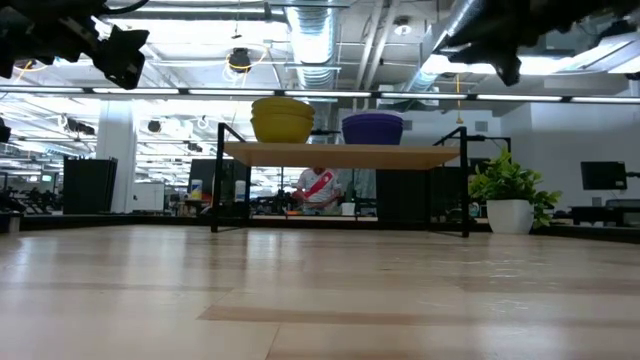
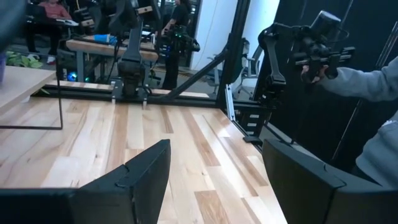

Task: Pick & Place Mini bowls
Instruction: Return to Home Position

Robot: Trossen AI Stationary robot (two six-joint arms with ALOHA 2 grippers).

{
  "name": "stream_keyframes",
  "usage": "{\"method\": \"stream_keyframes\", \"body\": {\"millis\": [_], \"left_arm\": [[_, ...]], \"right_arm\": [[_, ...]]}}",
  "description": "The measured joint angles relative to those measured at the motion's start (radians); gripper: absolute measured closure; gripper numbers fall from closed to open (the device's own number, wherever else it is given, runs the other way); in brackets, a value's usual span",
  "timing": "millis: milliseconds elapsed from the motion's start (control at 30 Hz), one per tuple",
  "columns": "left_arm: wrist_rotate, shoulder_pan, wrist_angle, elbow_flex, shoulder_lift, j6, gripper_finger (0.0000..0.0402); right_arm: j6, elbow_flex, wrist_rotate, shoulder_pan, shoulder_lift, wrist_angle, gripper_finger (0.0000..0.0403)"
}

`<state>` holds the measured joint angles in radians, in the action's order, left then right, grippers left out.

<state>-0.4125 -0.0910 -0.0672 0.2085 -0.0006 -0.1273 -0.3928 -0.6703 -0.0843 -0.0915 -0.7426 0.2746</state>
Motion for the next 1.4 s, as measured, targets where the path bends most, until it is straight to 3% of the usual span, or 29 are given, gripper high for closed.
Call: {"method": "stream_keyframes", "body": {"millis": [400, 600, 900, 1067, 1233, 1400], "left_arm": [[0.0, 0.0, 0.0, 0.0, 0.0, 0.0, 0.0149], [0.0, 0.0, 0.0, 0.0, 0.0, 0.024, 0.0149], [-0.001, 0.0, 0.0, 0.0, 0.0, 0.019, 0.0149], [-0.001, 0.0, -0.001, 0.0, 0.0, 0.019, 0.0149], [-0.001, 0.0, -0.001, -0.001, 0.0, 0.036, 0.0149], [-0.001, 0.0, -0.001, -0.001, 0.0, 0.076, 0.0149]], "right_arm": [[-0.02, 0.153, -0.183, 0.139, 0.253, -0.039, 0.0285], [-0.007, 0.266, -0.289, 0.211, 0.41, -0.143, 0.0285], [-0.12, 0.306, -0.338, 0.22, 0.529, -0.001, 0.0285], [0.055, 0.306, -0.208, 0.218, 0.528, -0.003, 0.0285], [0.065, 0.324, -0.055, 0.197, 0.531, -0.009, 0.0285], [-0.002, 0.447, 0.059, 0.149, 0.59, -0.116, 0.0285]]}}
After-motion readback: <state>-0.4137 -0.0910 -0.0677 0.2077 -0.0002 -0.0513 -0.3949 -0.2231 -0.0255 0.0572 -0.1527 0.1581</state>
